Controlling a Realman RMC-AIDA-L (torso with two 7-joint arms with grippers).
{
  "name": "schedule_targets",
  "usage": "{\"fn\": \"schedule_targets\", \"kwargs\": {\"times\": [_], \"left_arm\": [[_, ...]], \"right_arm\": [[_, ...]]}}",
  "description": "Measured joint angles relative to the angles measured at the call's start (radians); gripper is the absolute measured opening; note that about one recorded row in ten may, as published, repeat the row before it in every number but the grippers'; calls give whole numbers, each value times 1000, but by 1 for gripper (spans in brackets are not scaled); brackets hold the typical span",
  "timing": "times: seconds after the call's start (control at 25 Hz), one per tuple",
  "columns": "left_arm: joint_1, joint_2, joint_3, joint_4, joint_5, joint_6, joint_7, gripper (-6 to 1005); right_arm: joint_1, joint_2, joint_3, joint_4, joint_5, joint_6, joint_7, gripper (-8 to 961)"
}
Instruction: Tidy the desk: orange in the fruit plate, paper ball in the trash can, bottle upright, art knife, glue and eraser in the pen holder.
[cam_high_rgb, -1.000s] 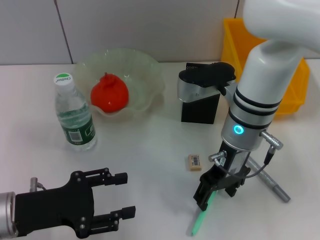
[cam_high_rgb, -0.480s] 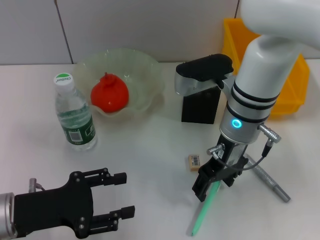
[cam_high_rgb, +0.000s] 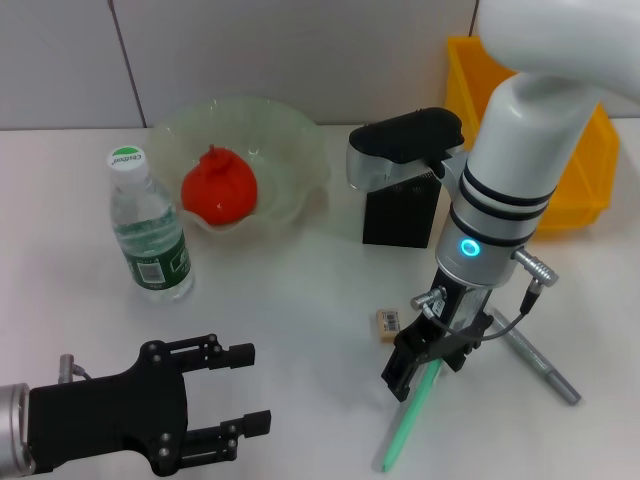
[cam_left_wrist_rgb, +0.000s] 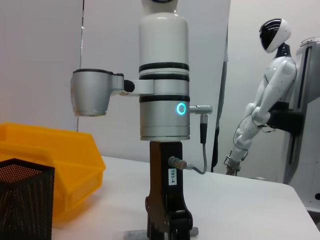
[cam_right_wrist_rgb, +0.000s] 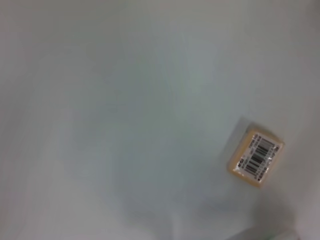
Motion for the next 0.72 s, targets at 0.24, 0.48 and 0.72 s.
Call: {"fn": "schedule_targets", "kwargs": {"times": [0.24,0.48,0.72], "left_arm": [[0,-2,0,0,2,2,0,675],[0,-2,0,0,5,2,0,675],[1,-2,0,0,5,2,0,675]], "right_arm": [[-1,1,-8,-9,2,22,-1,821],[-3,1,-11,-16,5,27,-2,821],[-3,1,-11,-26,8,27,-2,821]]}}
